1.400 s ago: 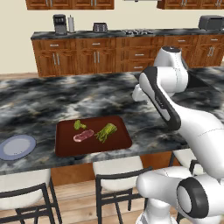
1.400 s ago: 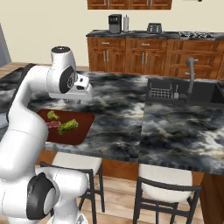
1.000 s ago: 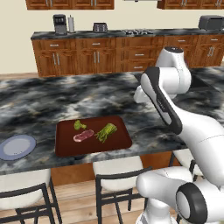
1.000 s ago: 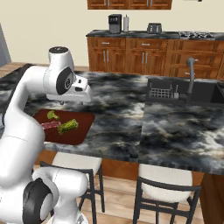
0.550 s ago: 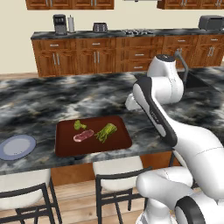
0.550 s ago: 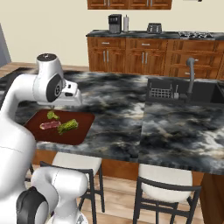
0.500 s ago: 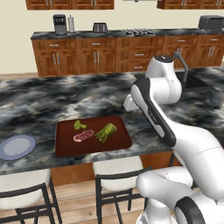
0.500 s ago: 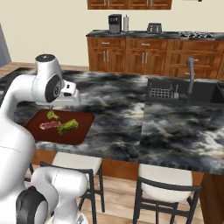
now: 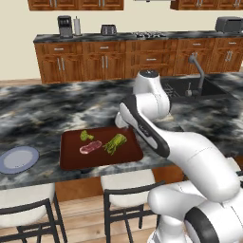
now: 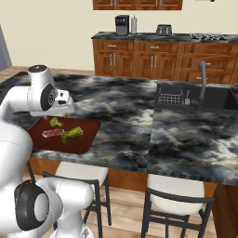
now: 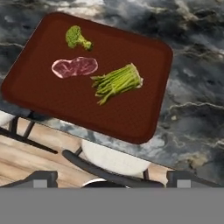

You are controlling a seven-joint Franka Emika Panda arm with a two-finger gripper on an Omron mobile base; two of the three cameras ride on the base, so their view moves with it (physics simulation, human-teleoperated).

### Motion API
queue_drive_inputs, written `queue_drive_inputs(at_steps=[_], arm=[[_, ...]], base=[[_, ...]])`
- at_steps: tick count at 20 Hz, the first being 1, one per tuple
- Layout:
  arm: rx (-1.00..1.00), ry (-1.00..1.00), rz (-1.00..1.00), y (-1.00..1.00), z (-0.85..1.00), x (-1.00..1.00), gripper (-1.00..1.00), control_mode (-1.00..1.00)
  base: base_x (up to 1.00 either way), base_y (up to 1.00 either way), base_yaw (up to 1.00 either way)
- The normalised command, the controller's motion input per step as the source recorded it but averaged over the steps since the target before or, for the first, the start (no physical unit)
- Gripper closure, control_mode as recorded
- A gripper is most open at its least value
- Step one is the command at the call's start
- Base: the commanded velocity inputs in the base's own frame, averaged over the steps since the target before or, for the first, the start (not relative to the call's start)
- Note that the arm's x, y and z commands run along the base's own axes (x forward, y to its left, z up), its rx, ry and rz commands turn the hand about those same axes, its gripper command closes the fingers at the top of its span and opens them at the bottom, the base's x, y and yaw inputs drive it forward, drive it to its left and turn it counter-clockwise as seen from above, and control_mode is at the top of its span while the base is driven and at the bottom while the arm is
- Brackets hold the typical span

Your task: Create a steak meal by picking up the steak and asparagus from the tray and placing them on the plate. Leave the broccoli on the tray.

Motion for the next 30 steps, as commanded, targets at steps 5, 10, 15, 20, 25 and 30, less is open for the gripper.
queue_drive_inputs(at_steps=[5, 10, 15, 20, 25, 30], arm=[[0.0, 0.06, -0.26, 0.0, -0.63, 0.43, -1.0, -1.0], [0.09, 0.0, -0.41, 0.02, -0.63, 0.47, -1.0, -1.0], [0.12, 0.0, -0.19, 0.26, -0.48, 0.41, -1.0, -1.0], [0.11, 0.0, -0.01, 0.25, -0.48, 0.24, -1.0, -1.0], [0.02, 0.0, 0.0, 0.1, -0.56, 0.15, -1.0, -1.0], [0.0, 0.01, 0.0, 0.21, -0.42, 0.14, -1.0, -1.0]], base=[[0.0, 0.0, 0.0], [0.0, 0.0, 0.0], [0.0, 0.0, 0.0], [0.0, 0.0, 0.0], [0.0, 0.0, 0.0], [0.0, 0.0, 0.0]])
